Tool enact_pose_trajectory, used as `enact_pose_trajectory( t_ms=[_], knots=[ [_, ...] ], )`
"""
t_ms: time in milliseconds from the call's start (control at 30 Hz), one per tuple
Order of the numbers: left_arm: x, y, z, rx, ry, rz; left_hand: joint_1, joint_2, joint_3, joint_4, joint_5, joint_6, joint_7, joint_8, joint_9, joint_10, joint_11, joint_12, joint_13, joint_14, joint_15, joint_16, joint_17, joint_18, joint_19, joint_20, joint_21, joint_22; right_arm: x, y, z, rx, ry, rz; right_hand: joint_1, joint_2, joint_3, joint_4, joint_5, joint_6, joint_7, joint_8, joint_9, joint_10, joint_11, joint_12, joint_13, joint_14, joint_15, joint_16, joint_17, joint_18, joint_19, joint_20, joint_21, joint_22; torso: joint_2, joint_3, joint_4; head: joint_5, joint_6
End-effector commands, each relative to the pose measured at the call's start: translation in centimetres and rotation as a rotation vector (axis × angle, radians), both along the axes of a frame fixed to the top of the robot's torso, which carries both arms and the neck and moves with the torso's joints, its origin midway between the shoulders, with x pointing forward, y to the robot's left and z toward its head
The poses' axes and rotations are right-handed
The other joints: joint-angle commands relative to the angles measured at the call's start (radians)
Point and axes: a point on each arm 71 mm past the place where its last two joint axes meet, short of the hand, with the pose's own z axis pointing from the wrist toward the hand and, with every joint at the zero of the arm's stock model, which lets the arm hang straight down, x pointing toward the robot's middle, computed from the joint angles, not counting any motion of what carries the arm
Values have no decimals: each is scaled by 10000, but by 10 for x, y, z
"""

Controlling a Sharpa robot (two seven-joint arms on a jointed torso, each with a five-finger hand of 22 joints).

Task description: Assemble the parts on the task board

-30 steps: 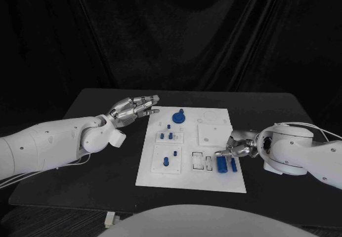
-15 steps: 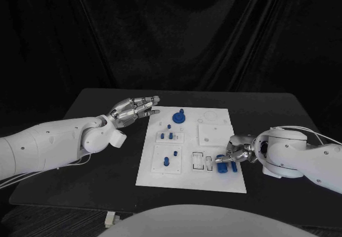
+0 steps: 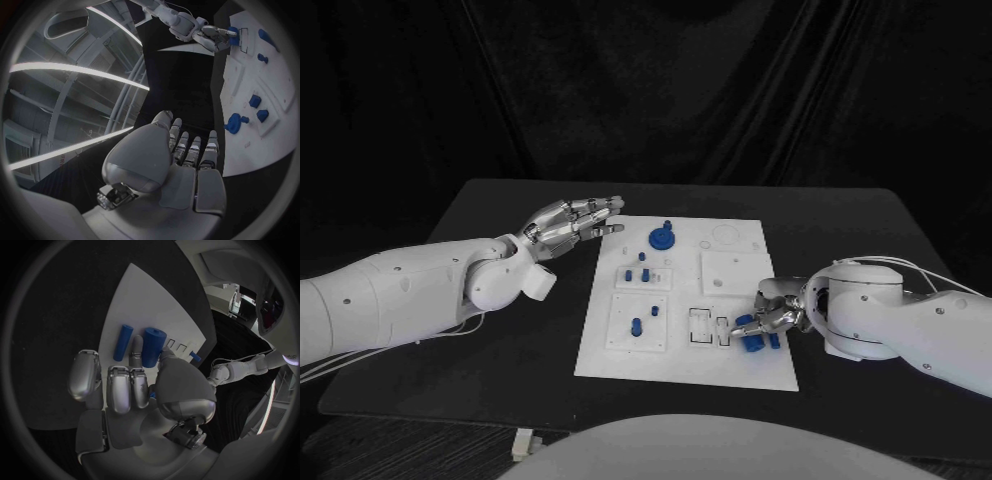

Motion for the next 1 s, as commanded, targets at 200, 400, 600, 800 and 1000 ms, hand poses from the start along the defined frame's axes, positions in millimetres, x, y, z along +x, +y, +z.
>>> enact_pose_trajectory(
  t_ms=[200, 400, 600, 800, 1000],
  knots=[
    [-1, -1, 0, -186, 15, -95, 58, 23, 78, 6, 68, -7, 41, 39, -9, 18, 62, 34, 15, 87, 103, 106, 23, 117, 53, 73, 40, -3, -2, -2, -4, -289, 78, -110, 1782, -23, 1032, -1246, 4180, -717, 44, -370, 185, 1048, 129, 25, 2635, 862, 89, -130, 1735, 140, -18, 56, -162, 1581, 2, -1, 4, 36, -2],
    [-1, -1, 0, -185, 28, -103, 55, 20, 85, 6, 68, -4, 41, 40, -9, 22, 63, 39, 16, 112, 108, 123, 28, 116, 57, 76, 42, -5, -4, -2, -4, 470, 459, -639, 1838, -294, 2507, -1955, 7174, -1014, 224, -290, 547, 1048, 245, 25, 2635, 857, 198, -155, 1711, 139, -19, 147, -257, 1587, 1, 2, 7, 50, -2],
    [-1, -1, 0, -183, 43, -115, 51, 19, 94, 6, 68, -4, 42, 41, -9, 34, 65, 58, 19, 139, 114, 141, 33, 116, 63, 79, 45, -4, -8, -1, 0, 1581, 1020, -1501, 1274, -456, 3894, -2570, 8606, -1280, 329, 47, 996, 1048, 344, 25, 2635, 861, 263, -148, 1734, 143, -14, 200, -230, 1605, 0, 1, -7, 116, -2],
    [-1, -1, -1, -174, 57, -113, 41, 17, 119, 8, 69, 6, 44, 45, -8, 79, 73, 124, 31, 199, 124, 183, 44, 116, 75, 84, 50, -6, -7, 1, 14, 2716, 1481, -2491, 887, -433, 4349, -2765, 8928, -1365, 336, 184, 1165, 1048, 347, 25, 2635, 871, 265, -127, 1769, 135, 7, 204, -158, 1618, -3, 0, -6, 147, -2],
    [-1, -1, -1, -170, 64, -114, 30, 10, 142, 10, 72, 14, 45, 49, -7, 131, 78, 192, 43, 263, 138, 227, 55, 115, 82, 88, 53, -13, -3, 5, 29, 3425, 1965, -3207, 274, -300, 4564, -2693, 8919, -1471, 320, 288, 1303, 1048, 337, 25, 2635, 881, 265, -107, 1799, 124, 31, 210, -78, 1629, -1, -3, 1, 131, -2]
  ],
)
